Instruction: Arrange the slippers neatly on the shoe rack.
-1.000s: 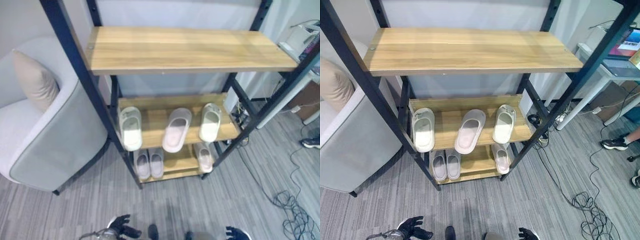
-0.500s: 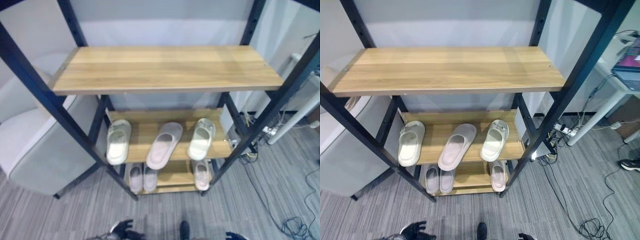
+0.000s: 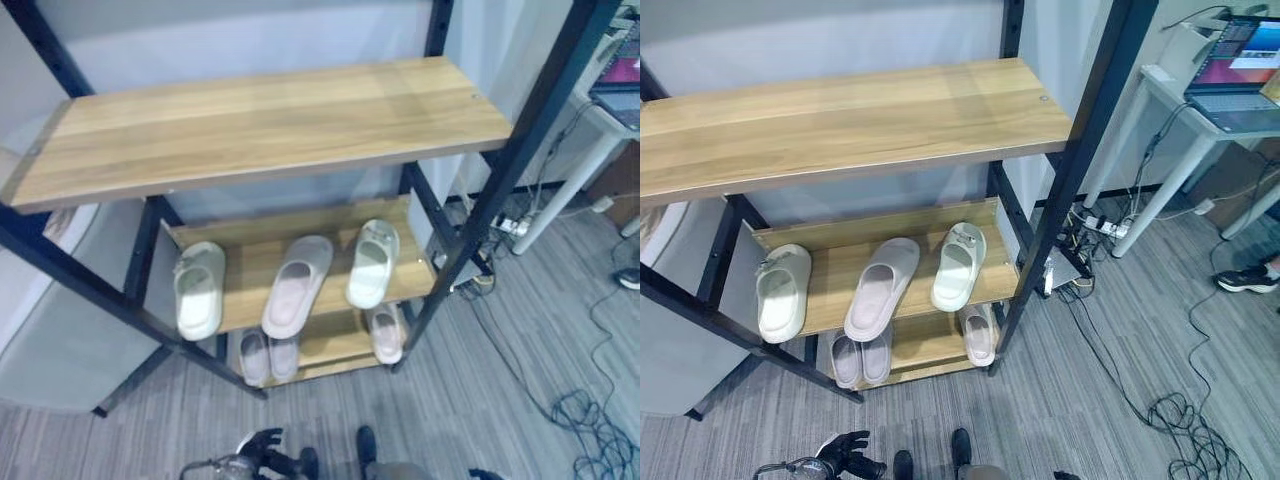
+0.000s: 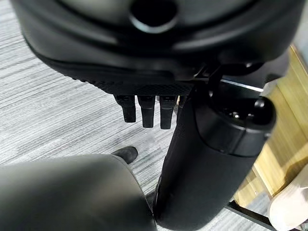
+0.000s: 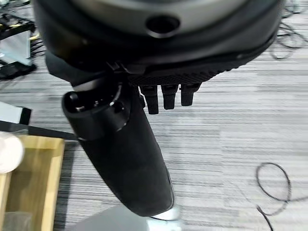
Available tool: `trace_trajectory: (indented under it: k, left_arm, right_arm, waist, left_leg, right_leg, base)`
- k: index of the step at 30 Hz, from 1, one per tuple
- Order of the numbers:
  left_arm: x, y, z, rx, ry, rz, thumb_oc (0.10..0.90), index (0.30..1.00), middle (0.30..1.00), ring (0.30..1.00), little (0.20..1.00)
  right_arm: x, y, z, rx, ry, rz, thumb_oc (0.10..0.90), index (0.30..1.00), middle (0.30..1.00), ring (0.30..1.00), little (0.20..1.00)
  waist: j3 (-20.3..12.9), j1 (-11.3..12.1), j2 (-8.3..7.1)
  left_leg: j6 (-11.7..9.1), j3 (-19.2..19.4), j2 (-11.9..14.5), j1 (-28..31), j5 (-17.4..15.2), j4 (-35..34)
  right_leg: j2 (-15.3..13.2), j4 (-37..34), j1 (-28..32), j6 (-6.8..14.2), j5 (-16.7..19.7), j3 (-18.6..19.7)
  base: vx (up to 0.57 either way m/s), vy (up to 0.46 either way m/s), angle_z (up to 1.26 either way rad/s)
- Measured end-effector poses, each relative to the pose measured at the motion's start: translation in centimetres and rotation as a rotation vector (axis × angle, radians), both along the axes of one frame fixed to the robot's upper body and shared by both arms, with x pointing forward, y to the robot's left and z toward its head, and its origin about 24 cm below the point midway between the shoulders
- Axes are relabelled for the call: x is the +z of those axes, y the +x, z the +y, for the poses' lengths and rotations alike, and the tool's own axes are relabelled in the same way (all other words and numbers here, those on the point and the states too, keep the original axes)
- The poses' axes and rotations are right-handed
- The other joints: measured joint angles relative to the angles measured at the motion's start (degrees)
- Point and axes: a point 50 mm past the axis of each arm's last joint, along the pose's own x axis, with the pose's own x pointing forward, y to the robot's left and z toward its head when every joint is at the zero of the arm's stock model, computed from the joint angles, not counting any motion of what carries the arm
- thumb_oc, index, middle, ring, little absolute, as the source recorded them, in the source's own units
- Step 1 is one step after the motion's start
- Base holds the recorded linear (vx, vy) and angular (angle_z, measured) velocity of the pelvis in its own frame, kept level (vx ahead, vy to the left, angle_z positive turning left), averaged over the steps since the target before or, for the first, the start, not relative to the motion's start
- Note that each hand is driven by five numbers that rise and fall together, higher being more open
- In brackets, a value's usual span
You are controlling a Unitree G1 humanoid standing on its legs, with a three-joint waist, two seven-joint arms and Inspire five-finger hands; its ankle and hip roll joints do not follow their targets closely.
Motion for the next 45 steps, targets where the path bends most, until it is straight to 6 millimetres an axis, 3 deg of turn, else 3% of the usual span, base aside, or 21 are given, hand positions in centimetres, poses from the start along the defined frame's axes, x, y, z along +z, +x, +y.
trace_trajectory:
  k: [4,7,9,10,12,13,15,17,21,23,26,32,39,45]
  left_arm:
    - [0.1,-0.1,0.6,0.013,0.012,-0.002,0.800,0.900,0.900,0.900,0.900]
    - [0.2,0.2,0.6,0.013,0.013,-0.011,0.800,0.900,0.900,0.900,0.900]
    - [0.4,0.7,0.8,0.009,0.016,-0.031,0.800,0.900,0.900,0.900,0.900]
    - [0.7,1.1,0.8,0.005,0.012,-0.061,0.800,0.900,0.900,0.900,0.900]
    - [1.0,1.5,0.5,-0.005,-0.002,-0.095,0.800,0.900,0.900,0.900,0.900]
    - [1.4,1.9,0.5,-0.012,-0.008,-0.133,0.800,0.900,0.900,0.900,0.900]
    - [2.3,2.3,0.8,-0.029,-0.018,-0.202,0.800,0.900,0.900,0.900,0.900]
    - [3.9,3.2,0.6,-0.041,-0.057,-0.309,0.800,0.900,0.900,0.900,0.900]
    - [7.0,4.7,-0.8,-0.109,-0.143,-0.492,0.800,0.900,0.900,0.900,0.900]
    - [7.6,5.2,-1.0,-0.108,-0.176,-0.524,0.800,0.900,0.900,0.900,0.900]
    - [7.5,4.6,-0.5,-0.098,-0.170,-0.510,0.800,0.900,0.900,0.900,0.900]
    - [6.0,1.4,0.8,-0.045,-0.139,-0.399,0.800,0.900,0.900,0.900,0.900]
    - [6.0,2.4,-1.1,-0.122,-0.176,-0.398,0.800,0.900,0.900,0.900,0.900]
    - [6.4,3.2,-1.3,-0.136,-0.189,-0.419,0.800,0.900,0.900,0.900,0.900]
  right_arm:
    - [-0.2,0.2,0.8,0.003,0.023,-0.005,0.800,0.900,0.900,0.900,0.900]
    - [0.0,1.5,1.0,0.015,0.031,-0.038,0.800,0.900,0.900,0.900,0.900]
    - [0.2,2.8,1.2,0.024,0.035,-0.068,0.800,0.900,0.900,0.900,0.900]
    - [0.2,2.9,1.3,0.027,0.039,-0.074,0.800,0.900,0.900,0.900,0.900]
    - [0.2,2.8,1.2,0.026,0.037,-0.072,0.800,0.900,0.900,0.900,0.900]
    - [0.2,2.9,1.2,0.027,0.037,-0.075,0.800,0.900,0.900,0.900,0.900]
    - [0.3,3.0,1.3,0.029,0.037,-0.080,0.800,0.900,0.900,0.900,0.900]
    - [0.5,3.2,0.9,0.035,0.031,-0.101,0.800,0.900,0.900,0.900,0.900]
    - [0.9,3.2,-0.1,0.014,0.011,-0.120,0.800,0.900,0.900,0.900,0.900]
    - [1.0,3.1,-0.5,0.016,-0.003,-0.118,0.800,0.900,0.900,0.900,0.900]
    - [0.9,2.8,-0.6,0.033,-0.012,-0.104,0.800,0.900,0.900,0.900,0.900]
    - [0.7,1.7,-0.6,0.029,-0.011,-0.073,0.800,0.900,0.900,0.900,0.900]
    - [0.6,1.4,-0.4,0.016,-0.015,-0.072,0.800,0.900,0.900,0.900,0.900]
    - [0.4,0.7,-0.3,0.008,-0.017,-0.058,0.800,0.900,0.900,0.900,0.900]
  waist:
    - [-0.03,1.06,-0.45]
    - [-0.01,1.56,-0.65]
    - [-0.02,1.54,-0.67]
    - [-0.01,1.82,-0.78]
    - [-0.27,2.88,-0.41]
    - [-0.57,3.15,-0.43]
    - [-1.11,3.42,-0.83]
    - [-1.32,3.51,-0.32]
    - [-1.85,3.39,1.25]
    - [-2.19,4.28,1.83]
    - [-2.54,4.51,2.41]
    - [-2.59,4.80,2.44]
    - [-3.15,4.46,2.97]
    - [-3.72,4.39,3.71]
  left_leg:
    - [1.30,2.01,-0.37,0.03,0.03,-0.50]
    - [1.81,2.93,-0.84,0.04,-0.24,0.09]
    - [2.40,3.57,-0.15,0.12,-0.40,0.17]
    - [2.43,3.47,-0.01,1.19,-0.40,-0.45]
    - [2.66,3.30,0.31,2.73,-0.55,-1.69]
    - [2.53,2.91,0.46,3.22,-0.38,-2.32]
    - [1.24,2.46,0.55,3.89,0.79,-3.76]
    - [0.69,1.41,1.40,4.06,1.19,-3.95]
    - [-0.63,-0.54,2.35,4.07,2.00,-4.69]
    - [-1.00,-0.59,2.53,4.05,2.19,-4.91]
    - [-1.07,-1.76,2.74,3.99,1.99,-5.13]
    - [-0.99,-2.95,2.78,4.03,2.45,-5.10]
    - [-1.45,-3.06,2.66,5.04,2.86,-4.94]
    - [-1.06,-2.77,2.80,5.08,2.50,-5.15]
  right_leg:
    - [-0.36,0.06,-0.90,1.23,0.79,1.48]
    - [-0.71,1.17,-1.41,1.77,1.14,2.29]
    - [-0.84,3.56,-2.43,3.32,-0.35,2.04]
    - [-1.54,4.12,-1.75,3.20,-2.11,-0.26]
    - [-2.79,7.15,-1.27,3.41,-4.25,-0.59]
    - [-4.52,8.43,-0.49,3.70,-5.83,-0.53]
    - [-5.64,4.48,1.84,5.23,-4.79,-0.74]
    - [-4.55,-0.07,4.50,4.21,-2.11,-1.49]
    - [-3.62,-0.11,5.34,3.82,-2.40,-3.56]
    - [-3.41,-0.51,5.38,3.95,-2.83,-3.62]
    - [-3.21,-0.53,5.74,3.99,-2.95,-4.31]
    - [-3.15,-0.53,6.29,3.80,-3.05,-5.44]
    - [-3.24,-0.53,7.38,3.80,-3.03,-5.47]
    - [-3.12,-0.52,7.31,3.75,-3.00,-5.19]
  base:
    - [-0.03,0.039,-0.22]
    - [-0.07,0.008,-0.20]
    - [-0.01,-0.041,-0.04]
    - [0.03,-0.024,0.04]
    - [0.02,-0.056,0.05]
    - [0.01,-0.064,0.12]
    - [-0.02,-0.056,0.11]
    - [-0.06,-0.061,0.10]
    - [-0.04,-0.031,0.25]
    - [0.00,-0.006,0.08]
    - [0.01,-0.012,0.12]
    - [0.02,-0.005,0.11]
    - [0.03,0.017,0.00]
    - [0.01,0.008,-0.02]
